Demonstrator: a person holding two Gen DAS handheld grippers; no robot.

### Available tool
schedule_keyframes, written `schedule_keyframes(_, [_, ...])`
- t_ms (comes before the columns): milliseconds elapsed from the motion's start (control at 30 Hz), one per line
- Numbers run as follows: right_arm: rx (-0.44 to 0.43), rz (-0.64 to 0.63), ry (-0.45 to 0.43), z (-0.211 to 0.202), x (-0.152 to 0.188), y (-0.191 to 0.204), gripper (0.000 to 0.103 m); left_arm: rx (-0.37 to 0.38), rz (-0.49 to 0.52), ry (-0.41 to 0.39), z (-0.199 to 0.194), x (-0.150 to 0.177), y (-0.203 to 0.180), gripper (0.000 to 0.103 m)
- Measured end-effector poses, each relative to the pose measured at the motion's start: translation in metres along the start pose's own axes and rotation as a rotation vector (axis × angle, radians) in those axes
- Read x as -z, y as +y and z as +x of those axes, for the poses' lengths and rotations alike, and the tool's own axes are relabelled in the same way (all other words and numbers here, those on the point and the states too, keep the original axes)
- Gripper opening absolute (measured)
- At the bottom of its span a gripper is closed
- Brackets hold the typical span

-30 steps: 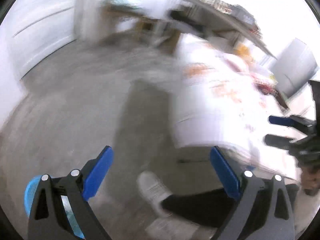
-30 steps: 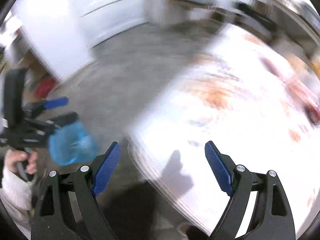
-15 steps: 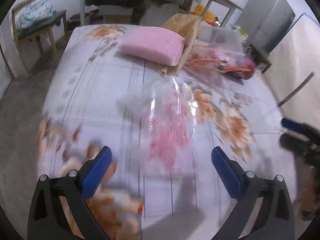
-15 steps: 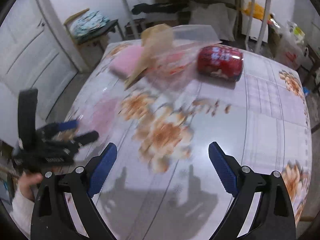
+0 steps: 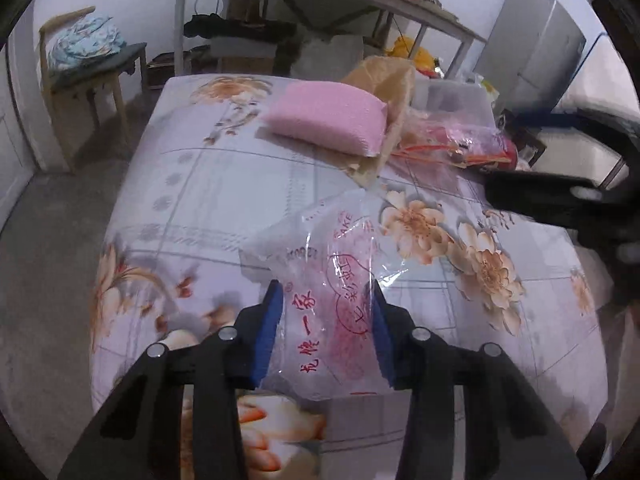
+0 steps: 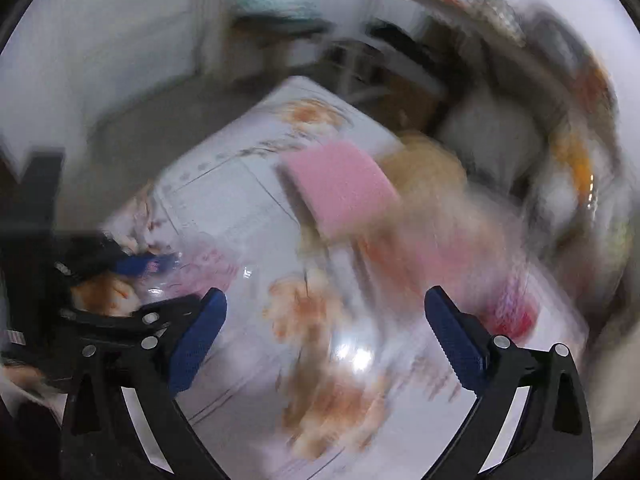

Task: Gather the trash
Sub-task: 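Grasp the clear printed bag with the left gripper while the right grasps the pink sponge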

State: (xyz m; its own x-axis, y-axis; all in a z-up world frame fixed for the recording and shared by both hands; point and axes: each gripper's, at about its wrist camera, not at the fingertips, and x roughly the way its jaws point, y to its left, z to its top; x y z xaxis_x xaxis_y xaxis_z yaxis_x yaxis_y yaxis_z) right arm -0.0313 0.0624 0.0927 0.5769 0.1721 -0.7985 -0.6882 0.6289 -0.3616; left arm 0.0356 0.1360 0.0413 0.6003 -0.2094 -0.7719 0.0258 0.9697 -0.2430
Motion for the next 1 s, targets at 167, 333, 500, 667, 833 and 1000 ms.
schedule_keyframes(167, [0.019,-0.129,0.082,0.060,-0.068,0.015,0.095,0.050,-0.043,-0.017,-0.005,0.003,0.014,0.041])
schedule_keyframes(333, [0.022,-0.108,0.227,0.121,-0.098,-0.004,0.095,0.069,-0.029,-0.013,-0.009,0.007,0.015,0.042])
schedule_keyframes(500, [0.063,-0.128,0.353,0.155,-0.098,-0.014,0.083,0.127,-0.079,-0.004,-0.012,0.009,0.025,0.043])
schedule_keyframes(667, [-0.037,0.006,0.365,0.146,-0.093,-0.032,0.077,0.116,-0.058,-0.004,-0.014,0.010,0.019,0.043])
schedule_keyframes(833, [-0.134,0.079,0.240,0.095,-0.088,-0.042,0.077,0.175,-0.096,-0.001,-0.017,0.008,0.022,0.043])
schedule_keyframes(1000, [-0.162,0.174,0.133,0.036,-0.086,-0.057,0.078,0.181,-0.096,-0.020,-0.022,0.008,0.019,0.043])
